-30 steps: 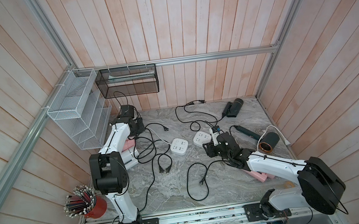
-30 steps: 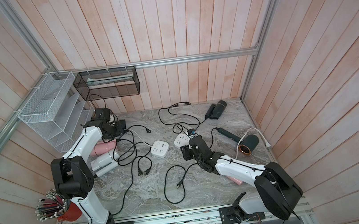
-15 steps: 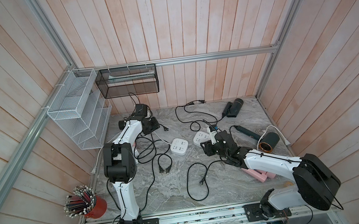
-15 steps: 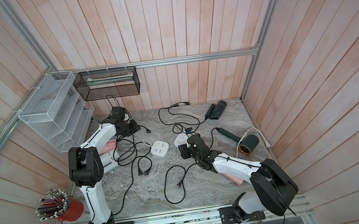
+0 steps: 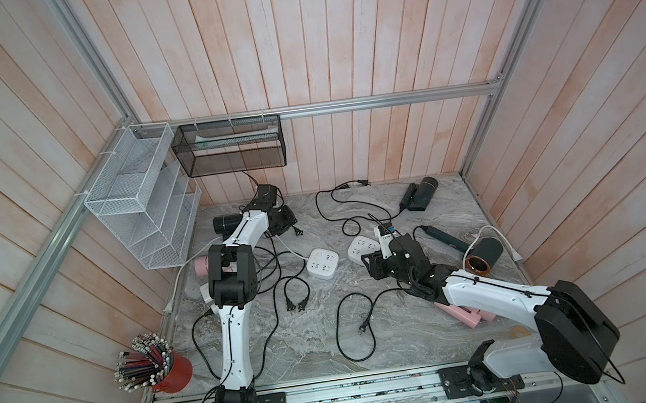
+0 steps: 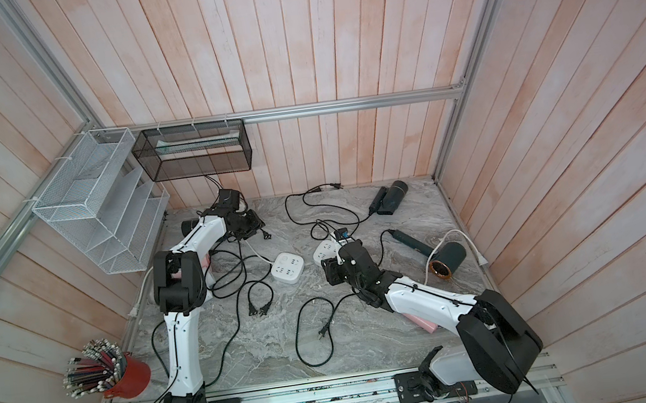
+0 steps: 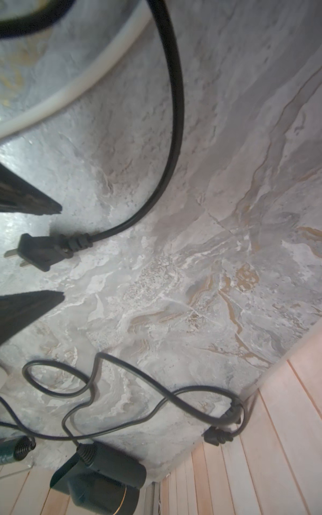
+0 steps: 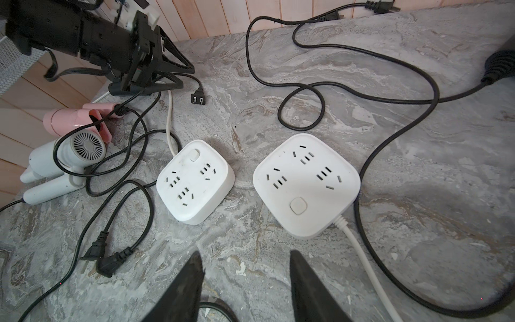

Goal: Charge the blow dryers
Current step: Pick up the plug from the center of the board.

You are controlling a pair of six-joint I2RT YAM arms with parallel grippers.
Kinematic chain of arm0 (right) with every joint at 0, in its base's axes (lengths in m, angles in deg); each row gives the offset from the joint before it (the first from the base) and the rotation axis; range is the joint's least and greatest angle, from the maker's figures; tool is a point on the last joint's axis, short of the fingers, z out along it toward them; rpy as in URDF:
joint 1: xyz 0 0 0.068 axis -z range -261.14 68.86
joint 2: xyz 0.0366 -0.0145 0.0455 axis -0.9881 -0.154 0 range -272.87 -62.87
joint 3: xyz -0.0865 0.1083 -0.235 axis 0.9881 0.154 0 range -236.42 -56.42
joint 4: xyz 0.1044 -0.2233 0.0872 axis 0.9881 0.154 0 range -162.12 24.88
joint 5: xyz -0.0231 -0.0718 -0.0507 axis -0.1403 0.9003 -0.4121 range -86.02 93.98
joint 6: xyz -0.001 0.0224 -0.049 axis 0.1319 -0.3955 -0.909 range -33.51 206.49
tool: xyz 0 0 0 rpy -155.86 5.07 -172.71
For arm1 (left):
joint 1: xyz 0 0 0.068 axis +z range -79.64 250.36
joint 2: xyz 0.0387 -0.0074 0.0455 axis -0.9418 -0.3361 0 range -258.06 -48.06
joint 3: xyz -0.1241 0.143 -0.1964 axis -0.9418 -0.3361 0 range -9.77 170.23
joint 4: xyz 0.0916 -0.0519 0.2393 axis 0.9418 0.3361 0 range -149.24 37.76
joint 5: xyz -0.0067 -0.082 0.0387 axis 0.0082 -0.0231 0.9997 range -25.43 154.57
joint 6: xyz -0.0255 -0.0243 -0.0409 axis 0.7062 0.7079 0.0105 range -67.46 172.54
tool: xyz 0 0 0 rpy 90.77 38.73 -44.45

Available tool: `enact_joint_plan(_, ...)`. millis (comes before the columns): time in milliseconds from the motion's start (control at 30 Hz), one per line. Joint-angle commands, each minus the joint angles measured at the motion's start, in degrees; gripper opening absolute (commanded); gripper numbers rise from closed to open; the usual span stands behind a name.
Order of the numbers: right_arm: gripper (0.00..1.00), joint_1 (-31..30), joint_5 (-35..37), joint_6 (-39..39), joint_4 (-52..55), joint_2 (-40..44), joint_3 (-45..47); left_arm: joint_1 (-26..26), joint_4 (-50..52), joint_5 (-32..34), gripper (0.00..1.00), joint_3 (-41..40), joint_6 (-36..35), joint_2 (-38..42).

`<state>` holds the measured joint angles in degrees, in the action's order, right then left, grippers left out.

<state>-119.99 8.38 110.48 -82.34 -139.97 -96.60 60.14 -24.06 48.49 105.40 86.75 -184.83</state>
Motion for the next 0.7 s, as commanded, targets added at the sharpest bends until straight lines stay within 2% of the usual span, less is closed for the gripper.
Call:
enact_joint_plan(0, 0.51, 0.18, 1.37, 0.01, 1.45, 1.47, 0.98, -0.64, 0.90, -0.96, 0.48, 2.06, 1.24, -2.43)
enact_joint_plan(267, 0.52, 0.18, 1.86, 0.01, 1.70, 1.60, 1.32, -1.47, -0.25, -2.12, 0.47, 0.55, 2.07, -3.31)
enact_joint_plan(667, 0.51, 0.16, 2.81, 0.35, 1.87, 2.22, 1.95, -2.00, -2.91, -2.74, 0.38, -4.30, 3.58, -2.34)
